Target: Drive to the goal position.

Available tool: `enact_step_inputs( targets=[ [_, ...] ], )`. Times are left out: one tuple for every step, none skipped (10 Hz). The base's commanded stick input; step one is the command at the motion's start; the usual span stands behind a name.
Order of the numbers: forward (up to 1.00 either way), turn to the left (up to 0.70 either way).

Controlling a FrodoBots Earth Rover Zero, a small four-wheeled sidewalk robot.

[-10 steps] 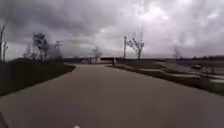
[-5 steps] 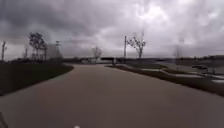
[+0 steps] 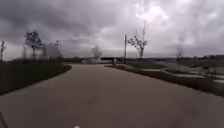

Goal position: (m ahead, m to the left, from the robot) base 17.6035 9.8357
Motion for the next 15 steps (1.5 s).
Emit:
enact_step_inputs(
  targets=[
    [1.0, 0.0],
    [1.0, 0.0],
    [1.0, 0.0],
    [1.0, 0.0],
    [1.0, 0.0],
    [1.0, 0.0],
    [1.0, 0.0],
    [1.0, 0.0],
    [1.0, 0.0],
    [1.0, 0.0],
    [1.0, 0.0],
    [1.0, 0.0],
    [1.0, 0.0],
    [0.0, 0.0],
    [0.0, 0.0]
  ],
)
